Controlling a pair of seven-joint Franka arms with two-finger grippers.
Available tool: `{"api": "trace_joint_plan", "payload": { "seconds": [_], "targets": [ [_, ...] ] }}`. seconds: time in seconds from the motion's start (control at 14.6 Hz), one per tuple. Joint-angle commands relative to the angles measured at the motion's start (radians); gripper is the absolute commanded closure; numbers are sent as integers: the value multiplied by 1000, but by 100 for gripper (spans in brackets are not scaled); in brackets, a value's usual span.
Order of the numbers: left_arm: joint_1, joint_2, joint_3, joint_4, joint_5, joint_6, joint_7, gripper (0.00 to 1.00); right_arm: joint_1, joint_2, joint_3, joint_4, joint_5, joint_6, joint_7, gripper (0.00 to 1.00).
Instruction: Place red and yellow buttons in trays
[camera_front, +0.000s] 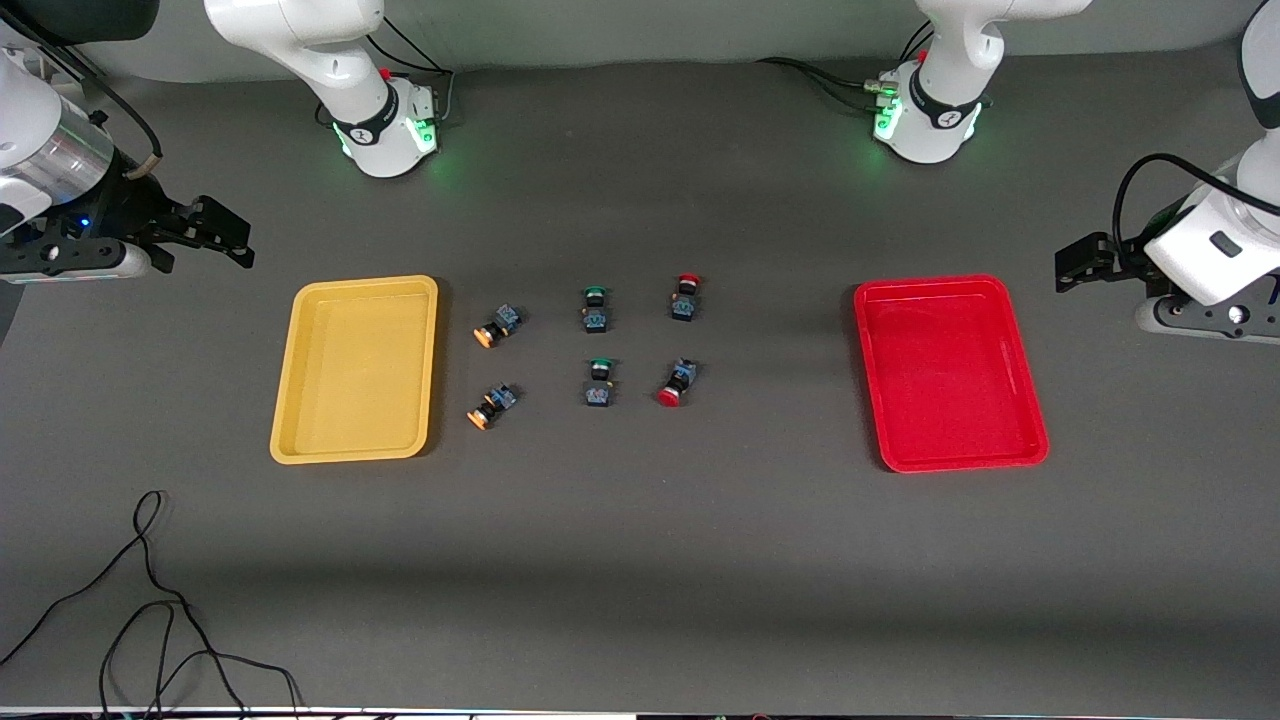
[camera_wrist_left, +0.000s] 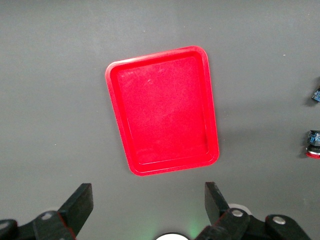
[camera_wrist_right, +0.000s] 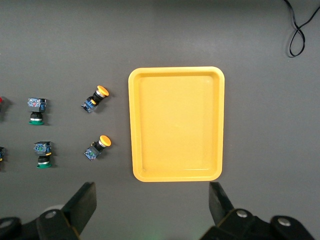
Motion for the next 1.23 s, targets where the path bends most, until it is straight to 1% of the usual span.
{"api": "trace_joint_plan", "payload": {
  "seconds": [0.0,0.27,0.48,0.55,0.62,0.68,0.75,0.89,0.96,1.03,1.16],
  "targets": [
    [-21,-31,16,-17,-4,-6,-22,1,-2,3,2,15,-6,-27,6,0],
    [-21,-31,17,-17,-5,-6,-22,1,9,16,18,13,-6,-27,24,0],
    [-16,-26,17,-39,-11,20,-27,1,52,47,47,-19,3,2,147,0],
    [-21,-26,17,-62,-13,36,-27,1,70,56,52,-45,15,25,202,0],
    [-26,-29,14,-106,-17,66,-28,1,96,67,53,-78,32,62,266,0],
    [-47,-31,2,-158,-37,101,-36,1,138,87,53,-114,46,111,335,0],
    [-65,-33,-2,-187,-56,128,-73,1,177,104,53,-150,48,160,409,0],
    [-145,-17,-21,-220,-85,193,-175,1,265,153,53,-227,46,275,589,0],
    [-209,-4,-21,-243,-86,242,-262,1,303,186,53,-264,41,339,653,0],
    [-283,10,-21,-266,-86,304,-354,1,328,225,53,-295,38,401,693,0],
    [-415,68,-21,-269,-86,387,-508,1,348,282,53,-373,38,551,763,0]
  ]
}}
